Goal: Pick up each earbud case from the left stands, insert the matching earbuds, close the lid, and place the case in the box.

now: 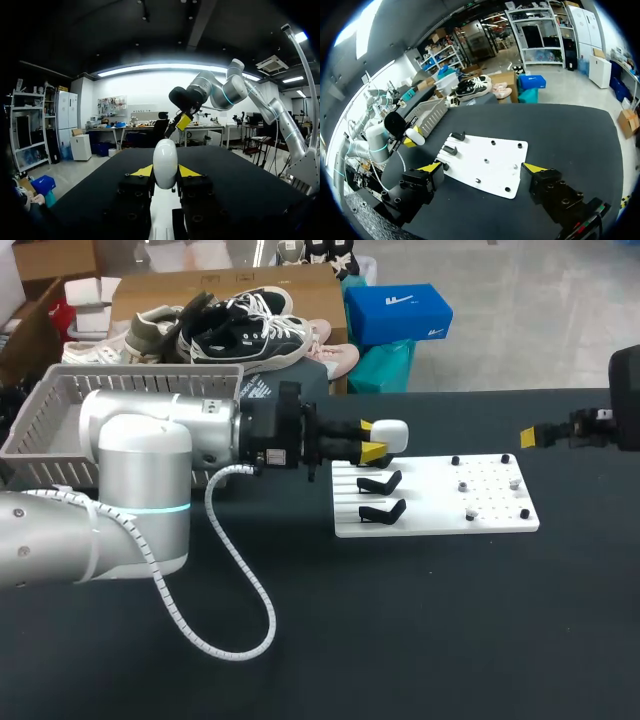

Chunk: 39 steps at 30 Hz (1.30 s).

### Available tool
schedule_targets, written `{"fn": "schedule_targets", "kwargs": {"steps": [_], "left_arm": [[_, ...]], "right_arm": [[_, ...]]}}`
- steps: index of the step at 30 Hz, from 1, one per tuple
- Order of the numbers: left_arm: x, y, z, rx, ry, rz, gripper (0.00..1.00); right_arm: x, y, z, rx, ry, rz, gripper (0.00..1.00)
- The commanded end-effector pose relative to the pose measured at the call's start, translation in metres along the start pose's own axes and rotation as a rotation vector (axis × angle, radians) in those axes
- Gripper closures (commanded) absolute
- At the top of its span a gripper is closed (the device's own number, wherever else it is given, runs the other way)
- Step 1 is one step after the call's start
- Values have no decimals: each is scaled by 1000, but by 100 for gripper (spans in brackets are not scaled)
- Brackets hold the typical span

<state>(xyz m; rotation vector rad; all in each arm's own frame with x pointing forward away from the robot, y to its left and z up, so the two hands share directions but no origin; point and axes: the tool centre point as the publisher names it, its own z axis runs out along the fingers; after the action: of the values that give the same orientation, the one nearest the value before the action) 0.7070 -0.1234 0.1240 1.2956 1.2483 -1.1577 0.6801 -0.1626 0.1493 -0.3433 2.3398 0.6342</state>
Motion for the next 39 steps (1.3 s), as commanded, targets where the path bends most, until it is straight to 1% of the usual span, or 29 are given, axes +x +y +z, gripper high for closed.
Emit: {"fn": "schedule_targets", "kwargs": {"steps": [1, 4, 8, 16, 28, 34, 39], "left_arm": [[4, 0, 4, -4, 7, 9, 100], [5, -2, 4, -2, 8, 8, 100], [5, -5, 4, -4, 5, 9, 100], [10, -11, 6, -7, -1, 7, 100], [10, -11, 6, -7, -1, 7, 100], [10, -11, 6, -7, -1, 7, 100], [10, -11, 6, -7, -1, 7, 100]], "right_arm": [[11, 23, -4, 17, -22, -43, 0], [16, 43, -1, 20, -22, -99, 0], [18, 66, 4, 0, -14, -157, 0], [12, 92, 17, -22, 5, -188, 0], [5, 110, 45, -37, 88, -196, 0], [0, 112, 61, -47, 121, -196, 0], [-3, 114, 70, -51, 137, -198, 0]]}}
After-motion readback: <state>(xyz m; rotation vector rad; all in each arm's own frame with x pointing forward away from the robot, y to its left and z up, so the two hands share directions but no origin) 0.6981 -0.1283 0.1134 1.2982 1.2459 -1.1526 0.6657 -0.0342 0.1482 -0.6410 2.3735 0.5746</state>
